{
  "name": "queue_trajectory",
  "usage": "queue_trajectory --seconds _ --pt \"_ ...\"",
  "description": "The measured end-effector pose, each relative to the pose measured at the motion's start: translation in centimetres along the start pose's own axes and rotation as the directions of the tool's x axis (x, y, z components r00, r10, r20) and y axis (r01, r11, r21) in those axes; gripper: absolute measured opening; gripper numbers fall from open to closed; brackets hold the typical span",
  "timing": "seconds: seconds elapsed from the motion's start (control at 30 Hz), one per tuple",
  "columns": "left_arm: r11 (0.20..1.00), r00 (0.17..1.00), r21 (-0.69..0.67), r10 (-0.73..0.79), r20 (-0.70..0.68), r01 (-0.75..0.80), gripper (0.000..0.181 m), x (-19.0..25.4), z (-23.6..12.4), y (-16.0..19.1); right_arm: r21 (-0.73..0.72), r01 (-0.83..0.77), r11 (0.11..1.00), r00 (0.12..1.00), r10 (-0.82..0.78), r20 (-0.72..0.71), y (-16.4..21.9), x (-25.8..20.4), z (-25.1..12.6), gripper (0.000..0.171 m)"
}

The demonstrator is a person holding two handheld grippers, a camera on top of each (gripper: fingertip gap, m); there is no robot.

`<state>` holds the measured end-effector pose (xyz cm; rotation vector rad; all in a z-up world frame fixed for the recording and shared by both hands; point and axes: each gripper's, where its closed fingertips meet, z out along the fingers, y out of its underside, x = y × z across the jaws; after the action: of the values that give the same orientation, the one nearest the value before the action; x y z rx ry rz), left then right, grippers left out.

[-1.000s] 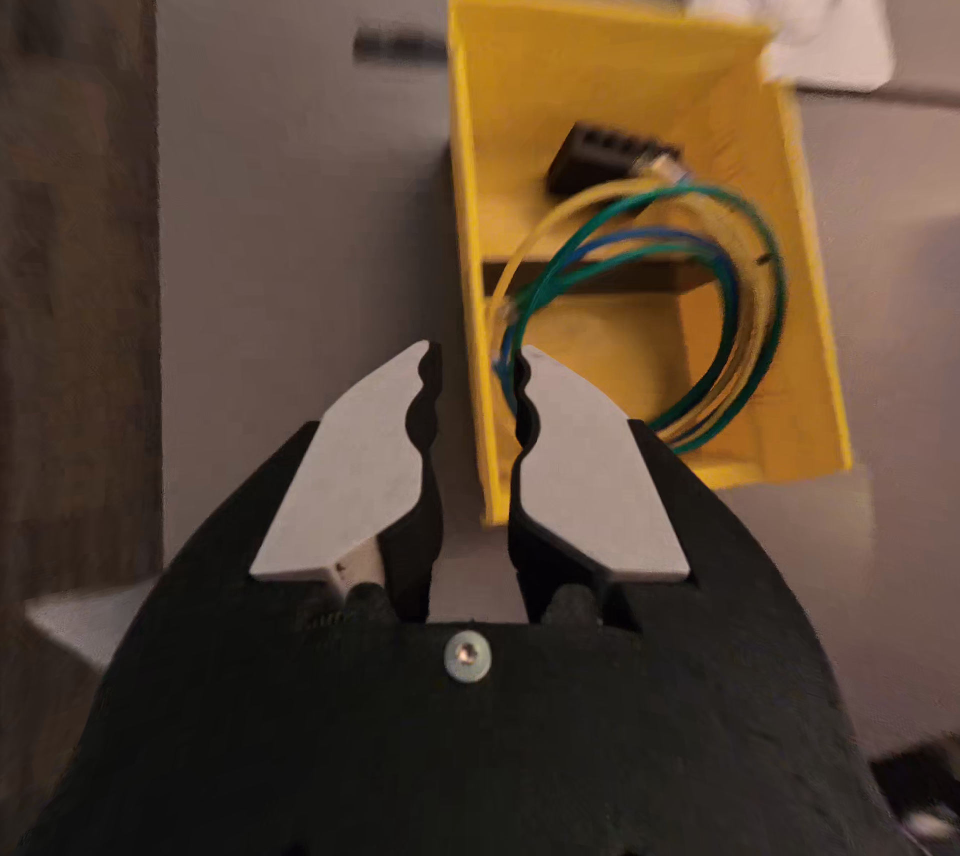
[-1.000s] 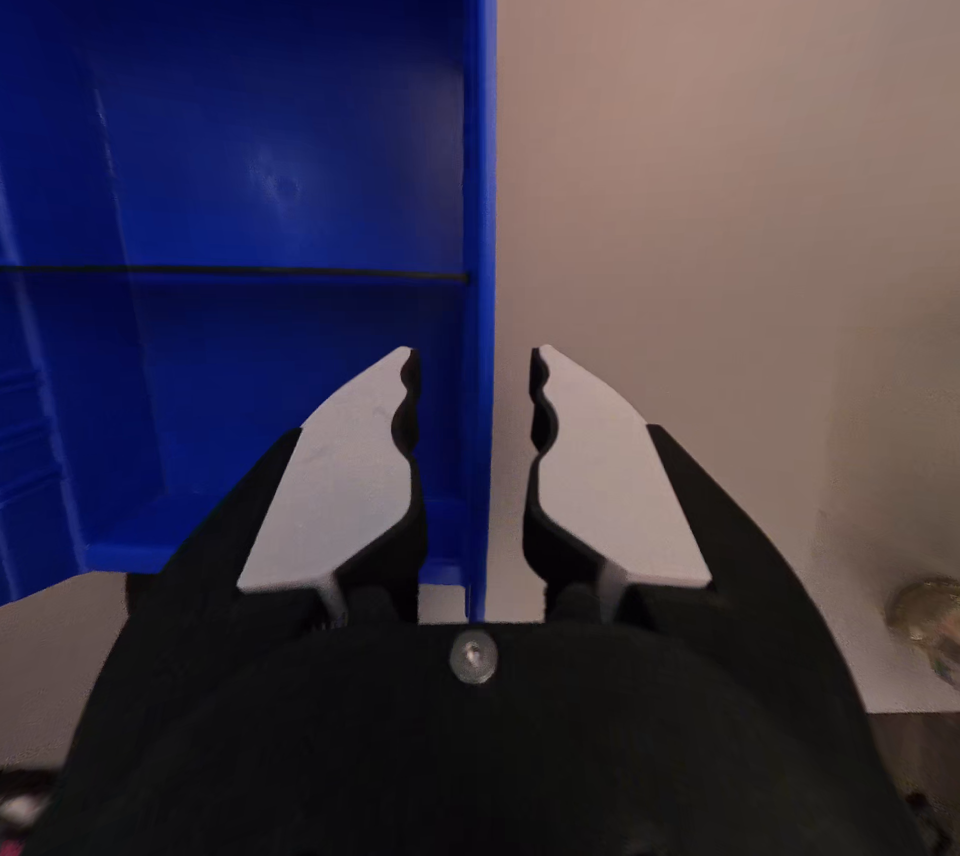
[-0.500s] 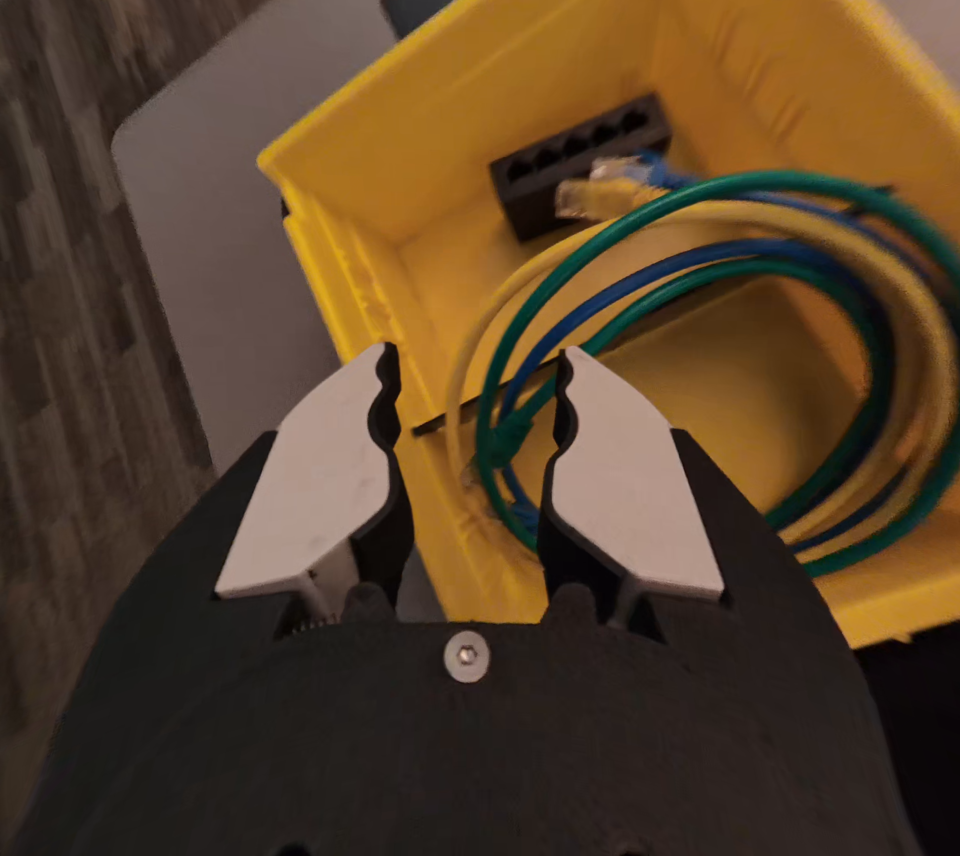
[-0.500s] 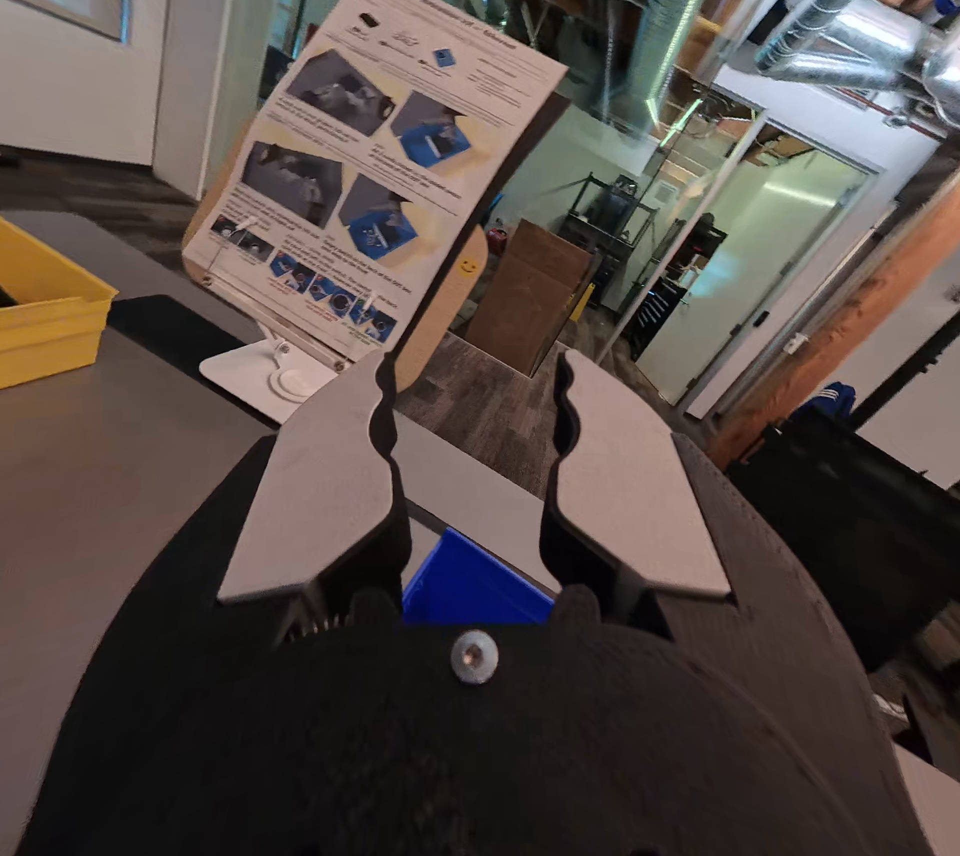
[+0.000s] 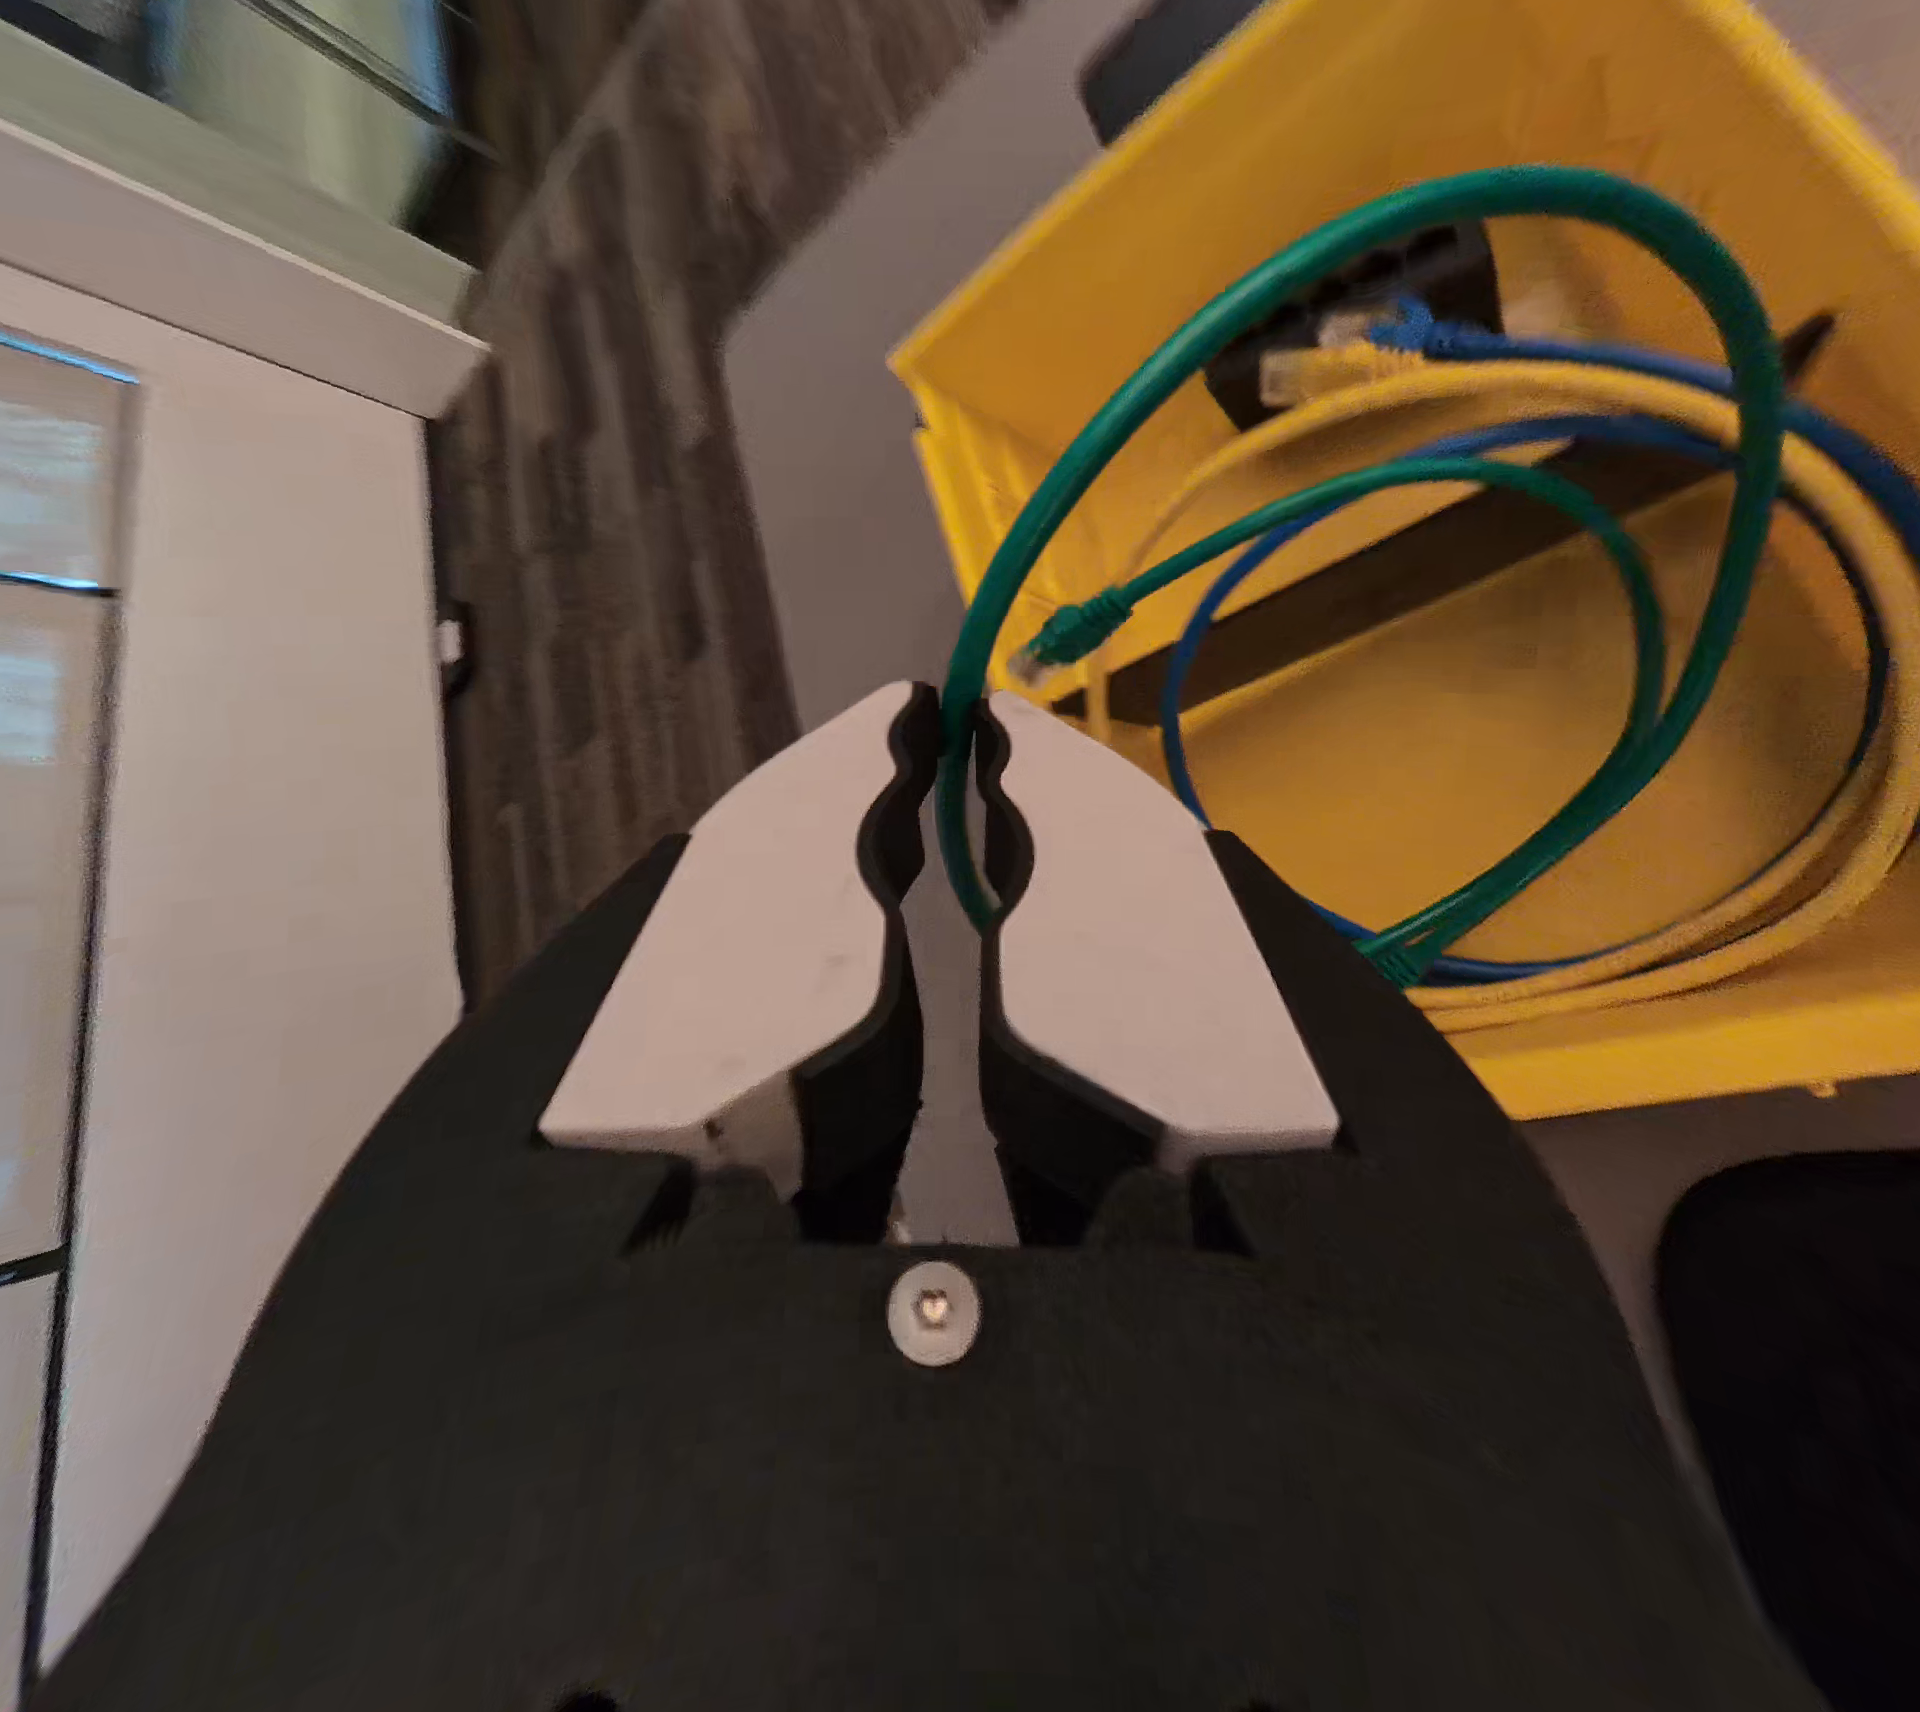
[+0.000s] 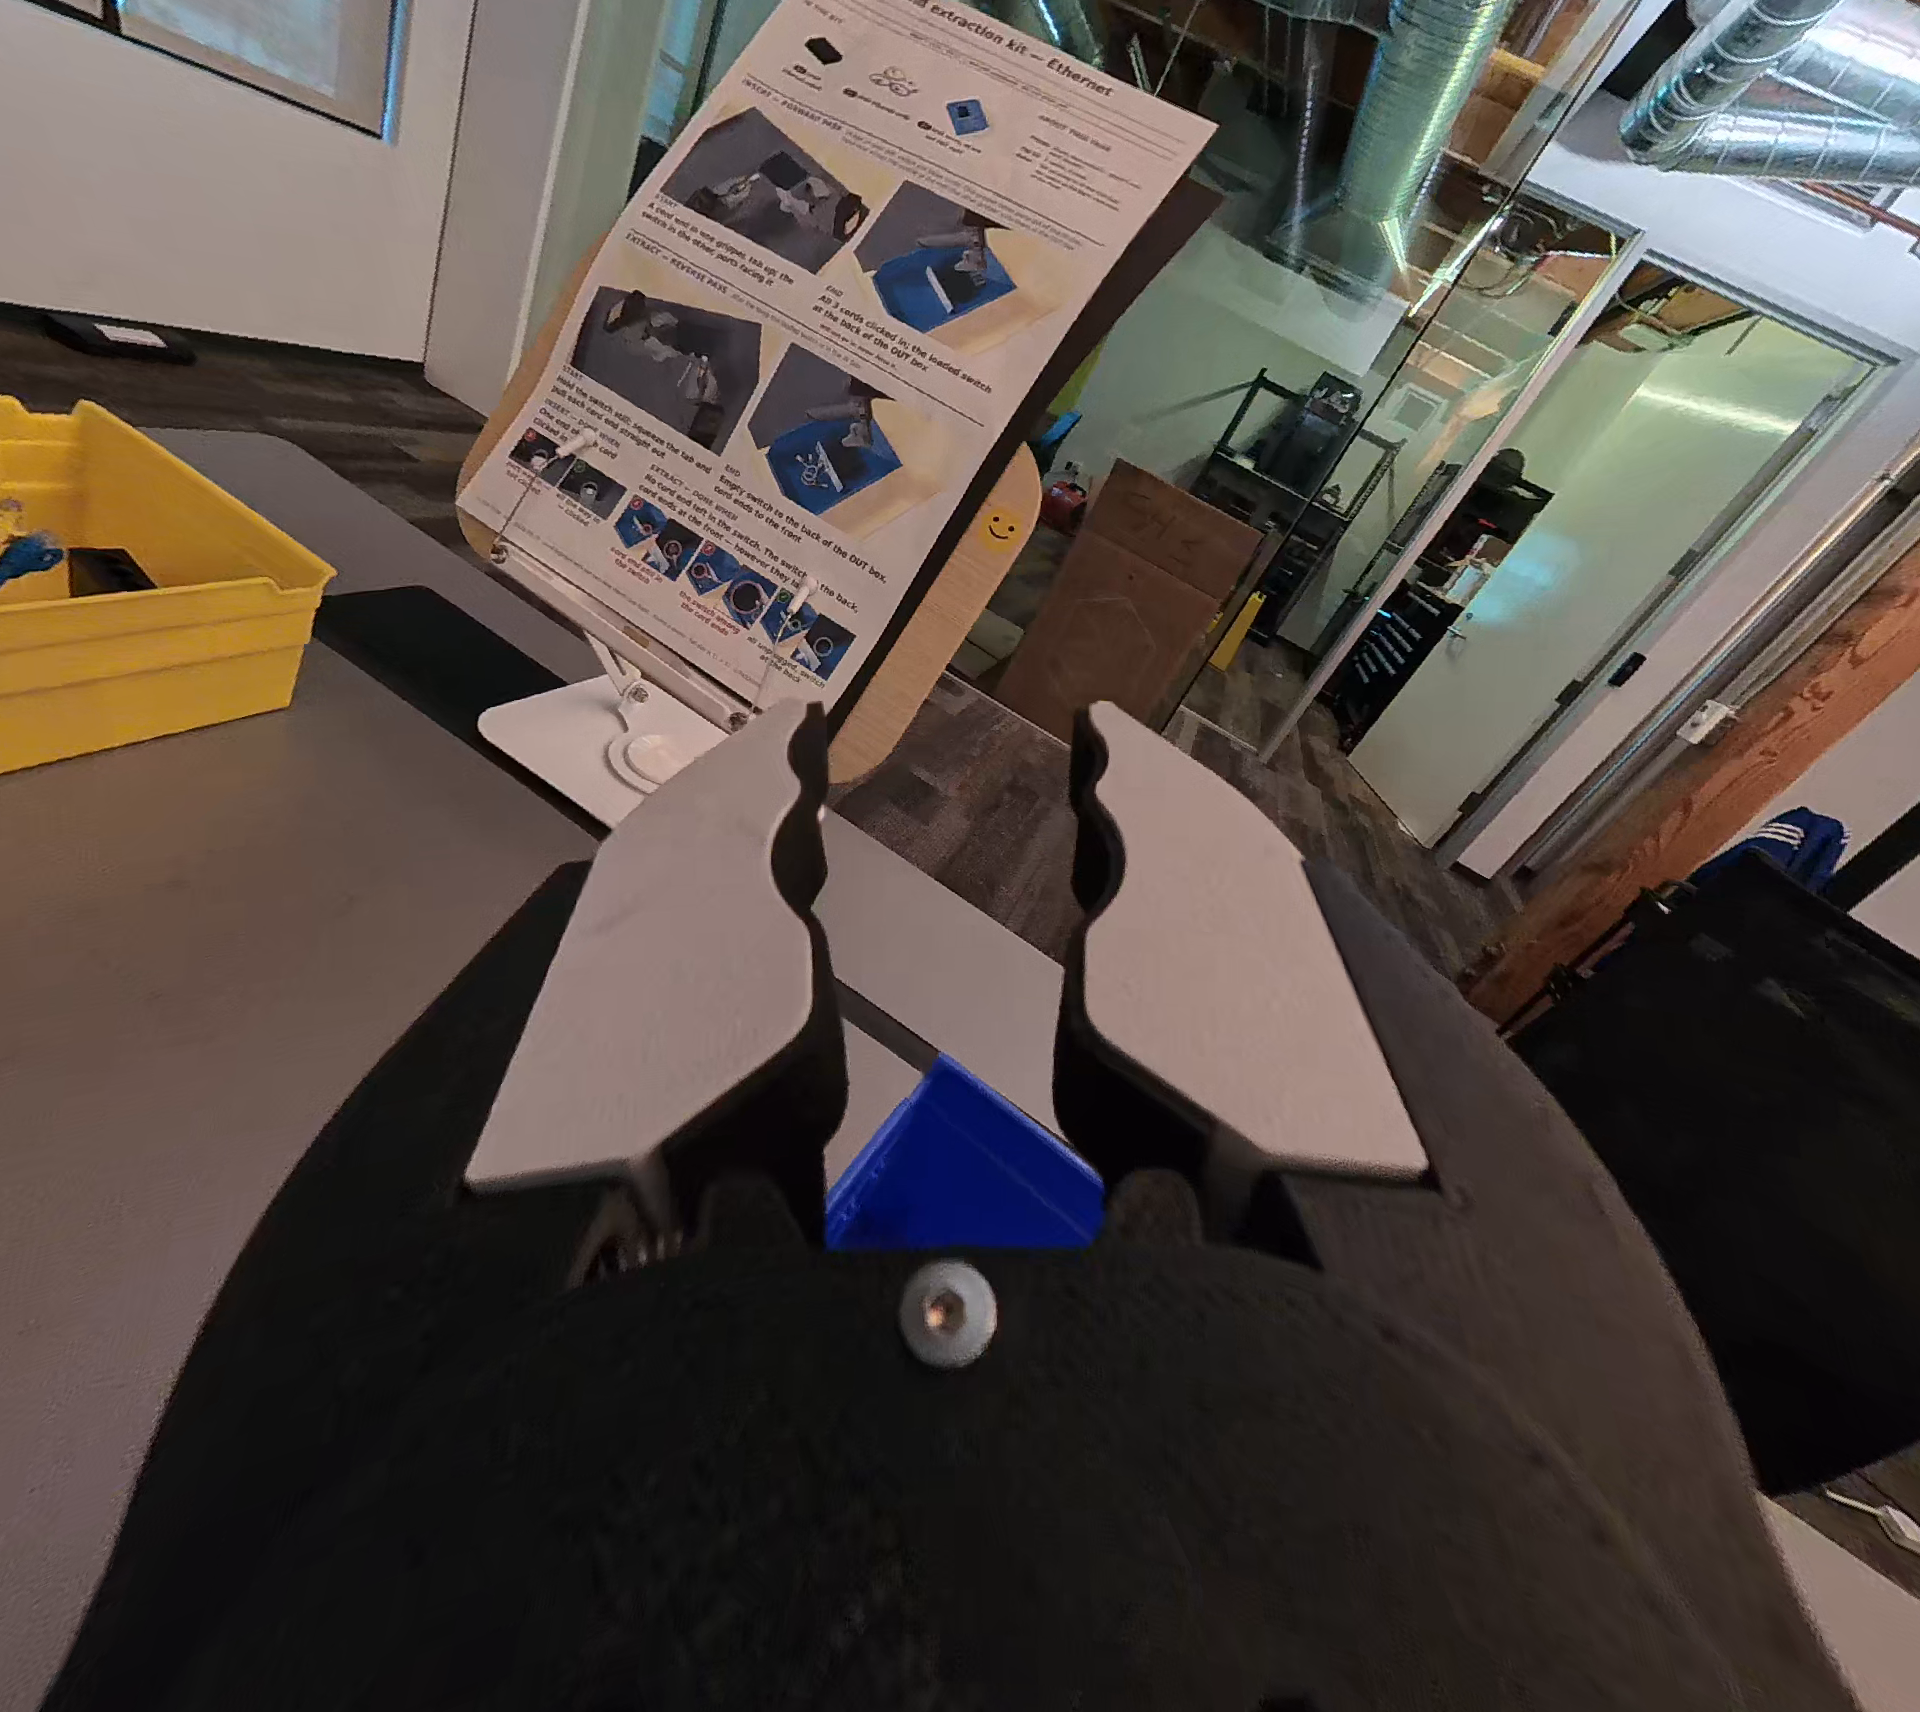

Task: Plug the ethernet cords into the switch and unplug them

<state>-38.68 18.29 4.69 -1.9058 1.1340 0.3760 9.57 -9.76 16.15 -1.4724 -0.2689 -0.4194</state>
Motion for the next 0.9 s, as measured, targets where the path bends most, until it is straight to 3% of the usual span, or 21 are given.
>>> queue_trajectory --seconds 0.23,0.33,0.43,0.63,0.77,0.9 --pt "0.959 0.983 0.268 -0.128 0.129 0.089 0.005 -1.6 -9.5 -4.0 -0.004 -0.007 1.0 1.0 0.007 -0.018 0.3 0.7 -0.2 0.045" --pt "0.907 0.987 0.397 -0.161 0.013 0.143 0.005 0.2 -12.4 -6.2 -0.016 0.004 1.0 1.0 -0.004 -0.03 0.4 1.0 -0.3 0.045" --pt "0.851 0.977 0.497 -0.078 -0.197 0.168 0.005 4.8 -14.3 -9.7 -0.034 0.001 0.999 0.999 -0.002 -0.036 0.7 1.1 -0.4 0.045" --pt "0.899 0.828 0.434 0.194 -0.526 0.064 0.005 20.3 -12.4 -15.5 -0.081 0.008 0.997 1.0 -0.01 -0.023 1.4 0.8 -0.1 0.045" --pt "0.945 0.684 0.314 0.289 -0.67 -0.091 0.005 30.3 -8.8 -15.1 -0.144 0.039 0.989 0.999 -0.044 -0.026 2.5 0.8 0.1 0.046" --pt "0.944 0.651 0.229 0.33 -0.684 -0.237 0.005 36.1 -4.6 -13.4 -0.161 0.032 0.986 0.999 -0.031 0.004 3.0 0.4 0.4 0.046"
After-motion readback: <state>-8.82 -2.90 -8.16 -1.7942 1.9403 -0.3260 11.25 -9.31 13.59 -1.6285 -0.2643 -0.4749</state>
